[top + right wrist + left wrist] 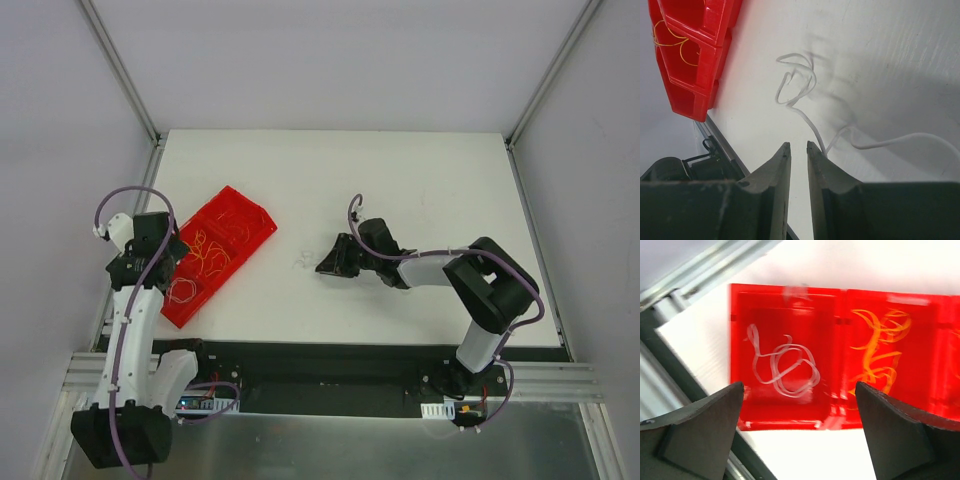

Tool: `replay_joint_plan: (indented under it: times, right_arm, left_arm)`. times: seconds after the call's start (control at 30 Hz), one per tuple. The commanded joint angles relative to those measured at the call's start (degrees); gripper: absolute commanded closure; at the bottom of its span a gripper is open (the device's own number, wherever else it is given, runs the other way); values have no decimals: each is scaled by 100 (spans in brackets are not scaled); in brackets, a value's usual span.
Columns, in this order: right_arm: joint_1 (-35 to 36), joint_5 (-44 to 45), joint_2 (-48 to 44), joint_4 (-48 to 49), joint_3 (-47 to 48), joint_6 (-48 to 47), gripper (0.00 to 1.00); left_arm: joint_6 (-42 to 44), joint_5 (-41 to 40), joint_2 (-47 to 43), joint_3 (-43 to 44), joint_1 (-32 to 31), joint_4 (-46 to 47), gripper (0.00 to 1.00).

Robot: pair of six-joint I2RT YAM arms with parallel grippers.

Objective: Untangle the cables

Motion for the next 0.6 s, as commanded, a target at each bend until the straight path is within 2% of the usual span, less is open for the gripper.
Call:
replay_joint_plan:
  times: [0.0,0.13,0.27,0.4,0.43,0.5,0.57]
  right_arm:
    - [86,-3,-172,348,85,-107,78]
    - [515,384,-523,323,41,-607,73]
    - [815,902,-971,190,-152,-933,69]
    - [842,1149,-1524,217,-600,-942,65]
    - [799,1219,-1778,95,-697,-968,64]
    - [728,1543,-2288,-640,-846,-1117,57]
    - [562,2087,-2842,-1991,-873,-1302,49]
  left_arm:
    - [305,1518,-372,206,-413,454,9]
    - [560,2374,-285,197,-1669,1236,14]
    - [893,2630,460,626,-2917,1799,15]
    - [1369,3060,1550,1522,-3350,2072,14]
    - [1413,3470,1779,1837,-3377,2107,14]
    - [1509,3877,2183,2112,-3456,2168,15]
    - [1685,4062,2395,2052,-3544,2317,15]
